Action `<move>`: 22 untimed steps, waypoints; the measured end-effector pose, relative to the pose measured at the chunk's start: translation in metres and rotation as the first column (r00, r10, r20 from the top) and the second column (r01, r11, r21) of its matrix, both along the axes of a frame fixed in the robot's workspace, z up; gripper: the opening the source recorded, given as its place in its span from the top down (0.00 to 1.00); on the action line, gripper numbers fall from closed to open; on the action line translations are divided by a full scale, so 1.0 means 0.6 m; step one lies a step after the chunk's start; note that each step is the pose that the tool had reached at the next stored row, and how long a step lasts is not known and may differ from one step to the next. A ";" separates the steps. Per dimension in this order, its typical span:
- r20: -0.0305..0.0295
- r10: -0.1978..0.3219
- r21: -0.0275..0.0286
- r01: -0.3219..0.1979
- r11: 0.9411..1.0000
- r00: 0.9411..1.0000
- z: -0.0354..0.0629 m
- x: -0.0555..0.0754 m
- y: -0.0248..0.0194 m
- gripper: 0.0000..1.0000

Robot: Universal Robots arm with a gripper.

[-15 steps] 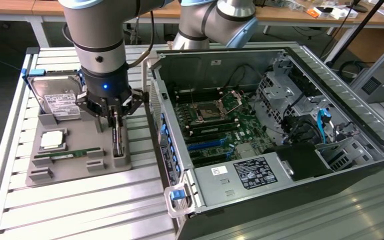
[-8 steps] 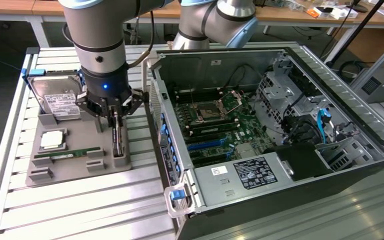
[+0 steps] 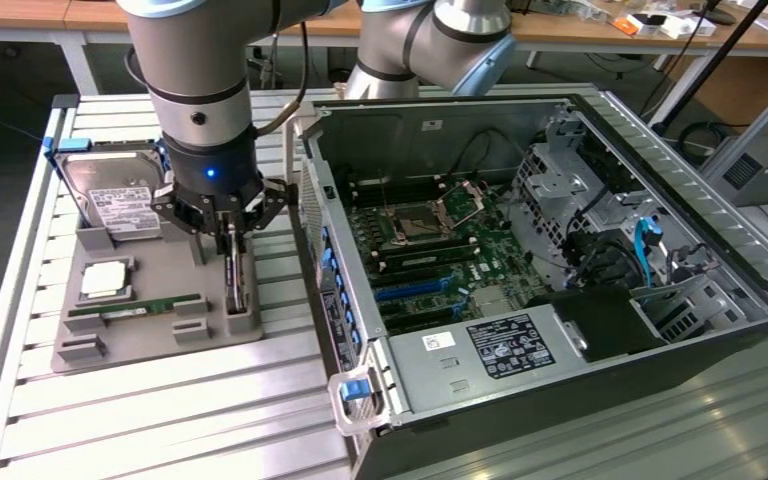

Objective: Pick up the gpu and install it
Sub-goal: 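Pick up the gpu and move the gpu toward the slot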

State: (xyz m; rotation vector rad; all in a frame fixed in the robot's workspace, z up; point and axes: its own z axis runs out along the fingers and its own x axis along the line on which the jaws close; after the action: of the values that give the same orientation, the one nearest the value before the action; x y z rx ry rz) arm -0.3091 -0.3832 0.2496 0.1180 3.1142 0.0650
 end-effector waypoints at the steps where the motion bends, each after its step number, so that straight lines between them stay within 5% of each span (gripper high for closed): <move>1: 0.000 0.000 0.000 0.000 1.000 1.000 0.000 0.000 0.0000 0.73; 5: 0.000 0.000 -0.005 0.000 1.000 1.000 0.000 0.000 0.0000 0.73; 22: 0.000 0.000 -0.005 0.000 1.000 1.000 0.013 0.000 0.0000 0.73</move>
State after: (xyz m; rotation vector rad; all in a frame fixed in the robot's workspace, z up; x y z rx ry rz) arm -0.3091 -0.3832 0.2574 0.1180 3.1141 0.0573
